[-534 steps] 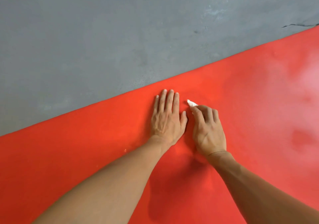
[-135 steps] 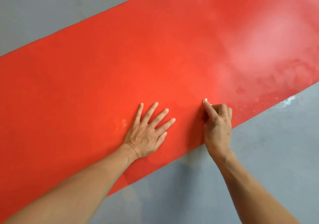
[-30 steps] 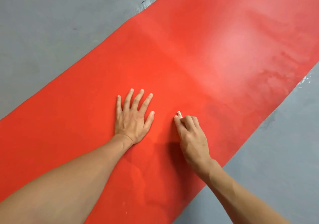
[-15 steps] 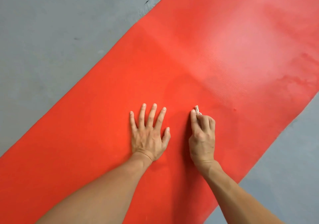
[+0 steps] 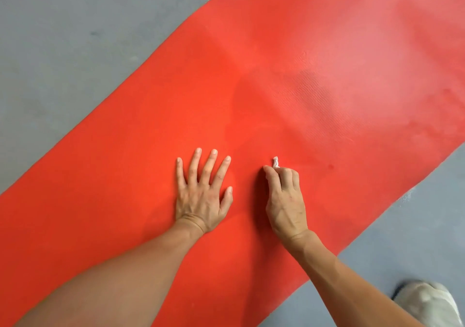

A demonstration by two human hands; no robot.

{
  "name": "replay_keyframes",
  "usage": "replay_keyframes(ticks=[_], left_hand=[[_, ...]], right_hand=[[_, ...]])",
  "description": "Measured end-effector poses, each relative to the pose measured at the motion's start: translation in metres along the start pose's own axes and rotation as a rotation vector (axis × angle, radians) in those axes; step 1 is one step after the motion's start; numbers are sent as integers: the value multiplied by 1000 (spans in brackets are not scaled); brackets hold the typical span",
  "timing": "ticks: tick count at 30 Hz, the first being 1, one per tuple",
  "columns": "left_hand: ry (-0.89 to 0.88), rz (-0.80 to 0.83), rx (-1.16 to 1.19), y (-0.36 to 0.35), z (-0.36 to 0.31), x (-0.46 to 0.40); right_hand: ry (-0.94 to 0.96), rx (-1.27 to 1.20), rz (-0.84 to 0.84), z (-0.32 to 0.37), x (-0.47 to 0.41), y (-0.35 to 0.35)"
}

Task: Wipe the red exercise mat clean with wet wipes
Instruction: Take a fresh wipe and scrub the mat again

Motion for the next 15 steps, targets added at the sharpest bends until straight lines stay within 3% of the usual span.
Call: replay_keyframes(ticks=[11,15], left_hand=[[1,-14,32,0,1,-3],[1,-34,15,-1,1,-7]], right_hand=[[55,-280,236,-9,-27,18],[196,-346,278,14,-49,13]])
Point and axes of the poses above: each hand's wrist, its own x-axis away from the middle knuckle, its own y-axis out of the back of the hand, z = x × y, the point moved 5 cm from there along -x, towards the middle knuckle, and after that the axes turned 12 degrees about -y, right-handed, at the moved point
